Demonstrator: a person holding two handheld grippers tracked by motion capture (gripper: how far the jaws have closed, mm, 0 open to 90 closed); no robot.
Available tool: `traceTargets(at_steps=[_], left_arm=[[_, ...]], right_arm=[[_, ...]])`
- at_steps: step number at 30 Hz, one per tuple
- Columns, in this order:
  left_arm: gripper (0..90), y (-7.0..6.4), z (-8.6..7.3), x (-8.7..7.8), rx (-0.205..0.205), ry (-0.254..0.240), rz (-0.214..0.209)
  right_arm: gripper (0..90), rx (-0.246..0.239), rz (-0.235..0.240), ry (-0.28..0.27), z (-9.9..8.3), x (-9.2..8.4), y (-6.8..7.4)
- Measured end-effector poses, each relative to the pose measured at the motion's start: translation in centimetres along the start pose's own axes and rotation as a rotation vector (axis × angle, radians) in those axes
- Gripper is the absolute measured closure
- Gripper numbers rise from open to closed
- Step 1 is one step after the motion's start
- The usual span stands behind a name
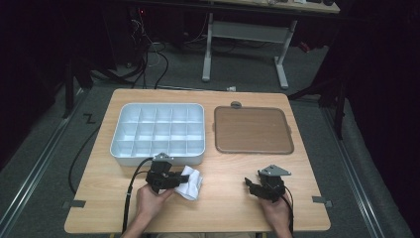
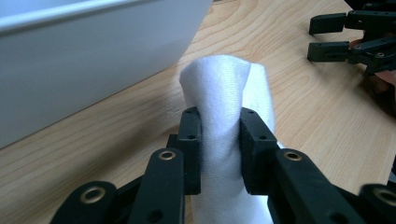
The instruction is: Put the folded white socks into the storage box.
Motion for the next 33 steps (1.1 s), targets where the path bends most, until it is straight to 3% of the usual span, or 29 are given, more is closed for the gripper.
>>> traceTargets(at_steps=[15,33], left_arm=[[73.3,0.2,0.8,-1.1,-0.008,-0.017,-0.001],[73.4,-0.1,2.7,-2.8,0.019,-0.05,0.008]], right_arm=[[37.7,0.0,0.0,0.001,0.0,0.0,0.0],[37.5,0.0,0.001,0.0,0.0,0.0,0.0]])
Point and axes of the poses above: each handheld gripper's, and its own axes: x roughly forward along the jaws, z roughly out of its top, y roughly to its left, the point moved 5 cm from there along x, roughly forward along the jaws, and after that the axes turned 3 degrees about z, right-handed, at the moved point
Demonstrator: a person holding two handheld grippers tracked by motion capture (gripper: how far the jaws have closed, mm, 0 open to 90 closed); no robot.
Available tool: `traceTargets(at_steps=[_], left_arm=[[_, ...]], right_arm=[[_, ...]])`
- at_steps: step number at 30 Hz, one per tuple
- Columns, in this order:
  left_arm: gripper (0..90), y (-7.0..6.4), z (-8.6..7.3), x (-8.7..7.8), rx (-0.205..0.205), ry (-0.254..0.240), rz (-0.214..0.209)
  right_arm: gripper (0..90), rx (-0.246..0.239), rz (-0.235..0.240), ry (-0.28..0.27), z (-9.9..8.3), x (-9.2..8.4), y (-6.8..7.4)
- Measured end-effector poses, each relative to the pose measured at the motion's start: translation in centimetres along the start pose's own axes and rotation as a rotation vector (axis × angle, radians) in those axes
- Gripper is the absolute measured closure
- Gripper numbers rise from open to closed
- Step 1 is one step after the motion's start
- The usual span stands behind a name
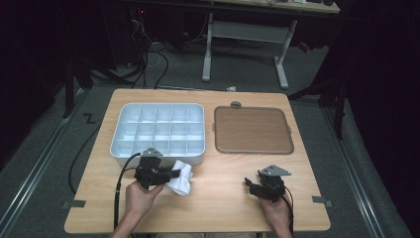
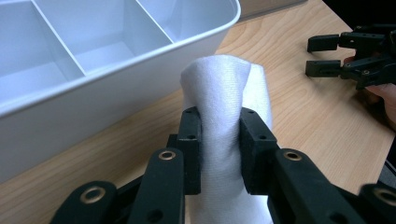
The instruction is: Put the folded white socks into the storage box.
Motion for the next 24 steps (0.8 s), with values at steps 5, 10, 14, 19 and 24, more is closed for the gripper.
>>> traceTargets(at_steps=[5,10,14,19,24], left_arm=[[73.4,0.0,0.4,-0.3,-0.002,-0.007,-0.001],[73.4,0.2,0.7,-0.5,-0.009,-0.011,0.003],[73.3,0.3,1.0,-0.8,-0.004,-0.019,0.006],[73.3,0.3,1.7,-1.3,-0.001,-0.036,0.008],[73.3,0.3,2.1,-1.7,0.008,-0.054,0.01]], right_arm=[[37.5,0.0,0.0,0.0,0.0,0.0,0.0],[37.4,0.0,0.0,0.0,0.0,0.0,0.0],[37.2,0.001,0.0,0.0,0.0,0.0,0.0],[37.2,0.001,0.0,0.0,0.0,0.0,0.0],[37.2,0.001,0.0,0.0,0.0,0.0,0.0]])
Point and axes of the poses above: each handheld gripper's, and its own axes: x roughly forward along the jaws, z roughly out of its top, y roughly to its left, the point moved 5 cm from there along x, roughly forward along the jaws, and after that the axes turned 3 degrees about z, right-handed, at the moved point
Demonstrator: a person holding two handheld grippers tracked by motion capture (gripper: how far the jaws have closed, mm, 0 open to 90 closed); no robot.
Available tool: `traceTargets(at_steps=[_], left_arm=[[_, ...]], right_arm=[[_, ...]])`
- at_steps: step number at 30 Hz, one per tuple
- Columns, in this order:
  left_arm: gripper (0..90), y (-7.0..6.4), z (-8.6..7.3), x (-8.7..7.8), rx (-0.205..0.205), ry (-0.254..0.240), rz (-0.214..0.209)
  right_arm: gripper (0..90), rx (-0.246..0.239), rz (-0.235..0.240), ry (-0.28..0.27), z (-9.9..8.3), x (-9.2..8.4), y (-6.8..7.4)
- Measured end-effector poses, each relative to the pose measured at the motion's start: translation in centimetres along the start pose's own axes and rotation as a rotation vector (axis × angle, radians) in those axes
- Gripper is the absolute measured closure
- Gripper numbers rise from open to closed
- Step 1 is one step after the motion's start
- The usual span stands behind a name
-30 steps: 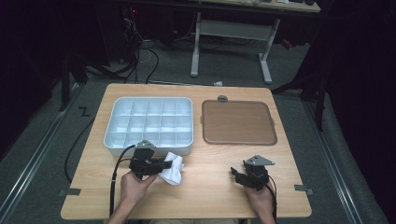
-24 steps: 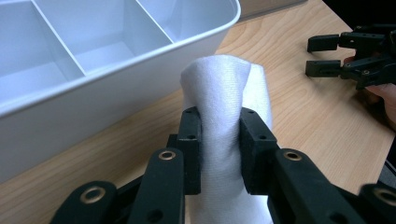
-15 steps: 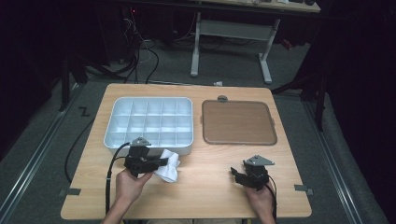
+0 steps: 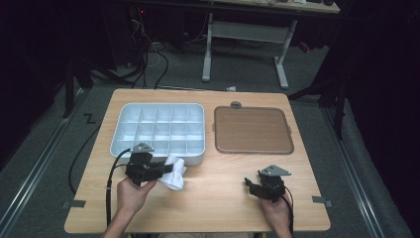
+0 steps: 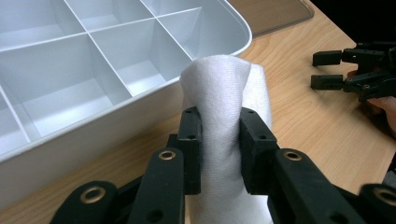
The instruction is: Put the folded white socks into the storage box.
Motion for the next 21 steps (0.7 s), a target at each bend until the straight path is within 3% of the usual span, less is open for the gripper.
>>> traceTargets(at_steps=[12,21], left_arm=[[73.3,-0.2,1.2,-0.7,0.012,-0.029,-0.001],[73.3,0.1,2.4,-1.1,-0.009,-0.052,-0.002]], right_arm=[[37.1,-0.001,0.001,0.0,0.0,0.0,0.0],[37.0,0.0,0.0,0.0,0.0,0.0,0.0]])
Point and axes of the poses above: each handheld gripper's, and its own axes: x roughly forward along the jaws, z roughly out of its top, y roughly to its left, the point moved 5 cm from there along x, roughly forward along the jaws, and after that the axes turned 3 degrees about z, right-handed, at the moved point
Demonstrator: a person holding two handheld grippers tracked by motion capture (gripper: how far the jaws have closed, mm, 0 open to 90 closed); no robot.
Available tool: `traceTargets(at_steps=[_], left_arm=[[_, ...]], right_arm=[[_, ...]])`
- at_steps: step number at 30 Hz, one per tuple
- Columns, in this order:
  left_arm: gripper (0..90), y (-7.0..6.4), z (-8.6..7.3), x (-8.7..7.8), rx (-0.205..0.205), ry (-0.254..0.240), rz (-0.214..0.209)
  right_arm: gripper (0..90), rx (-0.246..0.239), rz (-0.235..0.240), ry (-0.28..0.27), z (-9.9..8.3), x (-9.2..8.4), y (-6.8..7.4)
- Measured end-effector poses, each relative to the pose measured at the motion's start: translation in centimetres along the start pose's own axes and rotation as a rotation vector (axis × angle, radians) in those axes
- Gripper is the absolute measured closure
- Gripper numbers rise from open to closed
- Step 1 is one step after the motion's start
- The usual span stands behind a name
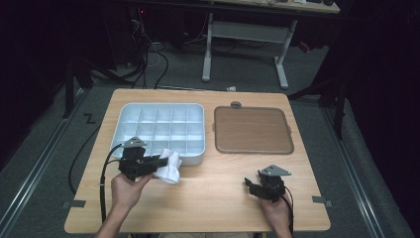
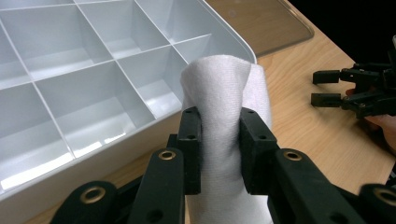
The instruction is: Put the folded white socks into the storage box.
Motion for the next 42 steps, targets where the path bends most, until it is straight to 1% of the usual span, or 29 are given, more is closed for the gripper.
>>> traceTargets(at_steps=[6,9,11,14,17,27,29,34,37,42], left_arm=[[73.4,0.0,0.8,-0.2,-0.006,-0.011,0.0],[73.3,0.0,1.1,-0.1,0.003,-0.014,0.003],[73.4,0.0,1.3,-0.1,-0.007,-0.017,-0.001],[73.4,0.3,1.5,0.0,-0.011,-0.019,0.005],[73.3,0.4,1.8,0.0,-0.028,-0.023,0.001],[73.4,0.3,2.7,0.2,-0.01,-0.031,0.01],[73.3,0.4,3.0,0.3,-0.022,-0.037,0.006],[73.4,0.8,3.4,0.4,-0.033,-0.039,0.012],[73.4,0.9,3.7,0.5,-0.027,-0.038,0.022],[73.4,0.6,4.5,0.7,-0.017,-0.043,0.021]], right_arm=[[37.1,0.0,0.0,0.0,0.0,0.0,0.0],[37.0,-0.001,0.0,0.0,0.0,0.0,0.0],[37.0,0.0,0.0,0.0,0.0,0.0,0.0],[37.0,0.0,0.0,0.0,0.0,0.0,0.0],[37.0,-0.001,0.0,0.0,0.0,0.0,0.0],[37.0,0.0,0.0,0.0,0.0,0.0,0.0],[37.0,0.0,0.0,0.0,0.0,0.0,0.0],[37.0,-0.001,0.0,0.0,0.0,0.0,0.0],[37.1,0.001,-0.001,0.001,0.0,0.0,0.0],[37.1,0.001,-0.002,0.001,0.0,0.0,0.0]])
Point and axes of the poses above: each handheld gripper's, and its own axes: x roughly forward along the jaws, z roughly out of its top, y roughly to its left, the point moved 5 cm from there along x, roughly forward along the jaws, and after that the axes turned 3 degrees about z, right-handed, at the moved point
